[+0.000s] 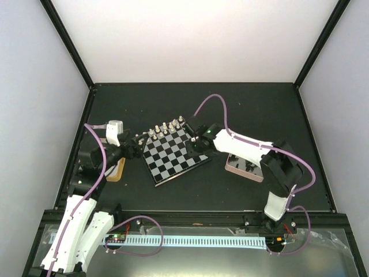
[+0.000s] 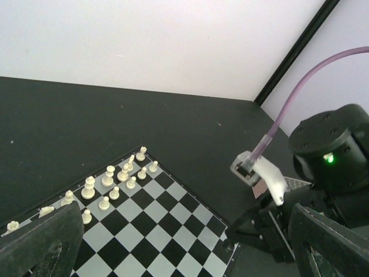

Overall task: Set up the chess pieces on the board
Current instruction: Place the chess piece on the chessboard.

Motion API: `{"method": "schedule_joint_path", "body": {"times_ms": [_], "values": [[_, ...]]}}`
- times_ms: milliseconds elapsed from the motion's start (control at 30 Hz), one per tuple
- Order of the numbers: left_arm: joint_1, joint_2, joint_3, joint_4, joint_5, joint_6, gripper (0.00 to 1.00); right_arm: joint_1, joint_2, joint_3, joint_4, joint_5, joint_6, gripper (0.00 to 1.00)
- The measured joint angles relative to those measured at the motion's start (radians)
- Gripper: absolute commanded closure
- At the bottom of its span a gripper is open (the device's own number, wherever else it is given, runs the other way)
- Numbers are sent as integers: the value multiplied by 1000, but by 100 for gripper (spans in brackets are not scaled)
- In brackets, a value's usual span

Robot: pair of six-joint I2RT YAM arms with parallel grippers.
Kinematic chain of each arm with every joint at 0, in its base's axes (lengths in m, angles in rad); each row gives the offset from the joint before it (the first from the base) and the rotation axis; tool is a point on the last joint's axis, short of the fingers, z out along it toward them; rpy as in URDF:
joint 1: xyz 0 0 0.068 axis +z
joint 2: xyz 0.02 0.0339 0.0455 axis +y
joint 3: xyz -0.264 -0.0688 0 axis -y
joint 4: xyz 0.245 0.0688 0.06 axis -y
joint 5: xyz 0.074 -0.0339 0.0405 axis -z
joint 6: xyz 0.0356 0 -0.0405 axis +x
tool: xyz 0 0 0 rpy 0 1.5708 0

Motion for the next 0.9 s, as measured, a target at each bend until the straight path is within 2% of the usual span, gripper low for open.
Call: {"method": "schedule_joint_path", "body": {"times_ms": [267, 500, 900], "values": [[0, 0, 0, -2, -5, 0, 1, 81, 96, 37, -4, 39, 15, 98], [0, 0, 0, -2, -7, 1, 1, 89, 153, 75, -5, 85, 19, 98], [0, 0, 0, -5, -8, 2, 1, 94, 156, 74, -19, 105, 34, 95]]}}
